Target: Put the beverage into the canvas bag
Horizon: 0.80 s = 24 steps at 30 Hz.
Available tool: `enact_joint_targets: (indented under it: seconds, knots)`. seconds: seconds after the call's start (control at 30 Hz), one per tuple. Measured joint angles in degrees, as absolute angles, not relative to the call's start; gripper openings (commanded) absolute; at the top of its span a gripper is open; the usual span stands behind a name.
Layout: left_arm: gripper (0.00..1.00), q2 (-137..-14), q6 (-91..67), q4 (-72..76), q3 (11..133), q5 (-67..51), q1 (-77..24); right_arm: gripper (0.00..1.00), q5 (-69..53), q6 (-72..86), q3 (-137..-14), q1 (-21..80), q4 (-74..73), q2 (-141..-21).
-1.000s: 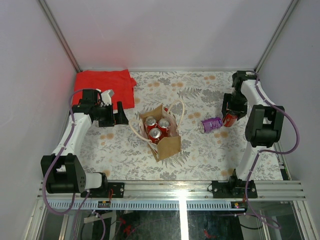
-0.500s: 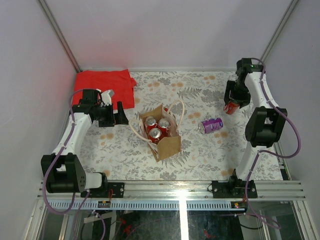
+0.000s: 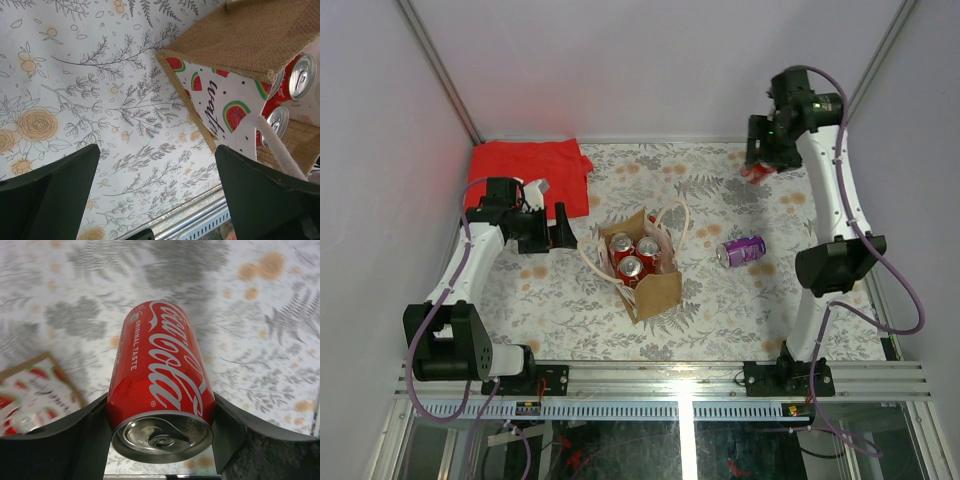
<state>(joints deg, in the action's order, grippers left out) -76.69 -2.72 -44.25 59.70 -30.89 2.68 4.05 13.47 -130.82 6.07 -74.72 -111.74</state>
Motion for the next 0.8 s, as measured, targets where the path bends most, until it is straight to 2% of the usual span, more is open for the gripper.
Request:
enact_joint_targets:
  seconds: [0.13,0.27,0.57,0.8]
  knots:
    - [1.0,-76.9,-2.7,-44.2,60.1,-30.9,2.7,0.0,4.6,15.3,-136.7,16.4,-75.9,-111.4]
    - [1.0,-76.9,-2.7,-44.2,60.1,-30.9,2.7,0.0,4.8,17.2,-137.1,27.1,-76.0,-109.3]
    - [1.0,-76.9,-2.7,-44.2,60.1,-30.9,2.7,0.0,6.7,19.8,-137.0,40.6,-75.5,-105.7]
    - [1.0,-76.9,-2.7,-44.2,60.1,-30.9,2.7,0.0,7.9,21.5,-127.8,49.7,-70.6,-105.2]
